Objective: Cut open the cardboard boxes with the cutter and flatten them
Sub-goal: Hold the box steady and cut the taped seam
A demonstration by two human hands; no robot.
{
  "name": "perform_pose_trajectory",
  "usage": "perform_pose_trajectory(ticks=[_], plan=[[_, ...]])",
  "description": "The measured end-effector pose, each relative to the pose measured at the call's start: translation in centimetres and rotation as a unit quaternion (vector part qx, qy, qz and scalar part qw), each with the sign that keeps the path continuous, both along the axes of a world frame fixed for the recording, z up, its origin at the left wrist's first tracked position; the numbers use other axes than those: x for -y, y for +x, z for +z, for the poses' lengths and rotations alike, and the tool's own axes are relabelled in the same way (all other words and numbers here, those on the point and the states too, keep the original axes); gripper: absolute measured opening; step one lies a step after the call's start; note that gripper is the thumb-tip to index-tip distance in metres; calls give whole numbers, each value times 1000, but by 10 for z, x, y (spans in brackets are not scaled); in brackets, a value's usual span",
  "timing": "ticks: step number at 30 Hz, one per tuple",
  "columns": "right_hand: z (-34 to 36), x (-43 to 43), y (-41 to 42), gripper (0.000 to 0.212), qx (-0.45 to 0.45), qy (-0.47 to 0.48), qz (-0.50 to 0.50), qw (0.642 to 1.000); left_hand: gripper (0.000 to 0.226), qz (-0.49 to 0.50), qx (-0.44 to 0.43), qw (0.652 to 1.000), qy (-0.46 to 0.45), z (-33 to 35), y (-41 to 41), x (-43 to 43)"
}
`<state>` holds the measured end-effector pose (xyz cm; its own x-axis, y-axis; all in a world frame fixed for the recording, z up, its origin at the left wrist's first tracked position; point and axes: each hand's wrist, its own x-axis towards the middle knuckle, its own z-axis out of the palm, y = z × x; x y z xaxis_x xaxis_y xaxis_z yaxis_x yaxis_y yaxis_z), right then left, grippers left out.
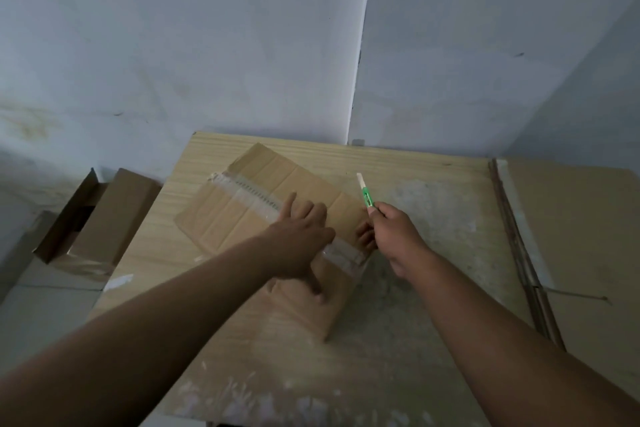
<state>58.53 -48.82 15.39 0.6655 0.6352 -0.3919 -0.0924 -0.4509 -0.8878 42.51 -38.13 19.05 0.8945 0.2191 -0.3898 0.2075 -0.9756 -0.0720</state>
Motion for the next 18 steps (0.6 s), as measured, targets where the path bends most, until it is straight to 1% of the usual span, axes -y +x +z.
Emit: perform_pose_trajectory(ticks=[2,3,4,6,9,13,16,18], plan=[[5,3,1,26,-47,38,6,998,100,2,-20,1000,-4,3,4,-6],[8,5,0,30,-62,56,13,996,100,6,-33,999,-7,5,5,-9],[11,9,-1,33,-66,71,23,995,100,9,-44,999,-8,7,7,-14],[11,20,-2,34,-41,80,54,994,101,3,-58,998,2,14,10,-26],[5,42,-3,33,-36,72,106,991,102,-6,-71,997,18,18,13,-45],[2,67,0,33,-75,44,185,979,104,-9,-89,996,19,18,15,-59],[2,70,6,34,-91,25,230,969,108,-16,-100,995,17,17,18,-61],[3,67,10,35,-86,17,261,961,110,-19,-103,994,17,17,20,-61]])
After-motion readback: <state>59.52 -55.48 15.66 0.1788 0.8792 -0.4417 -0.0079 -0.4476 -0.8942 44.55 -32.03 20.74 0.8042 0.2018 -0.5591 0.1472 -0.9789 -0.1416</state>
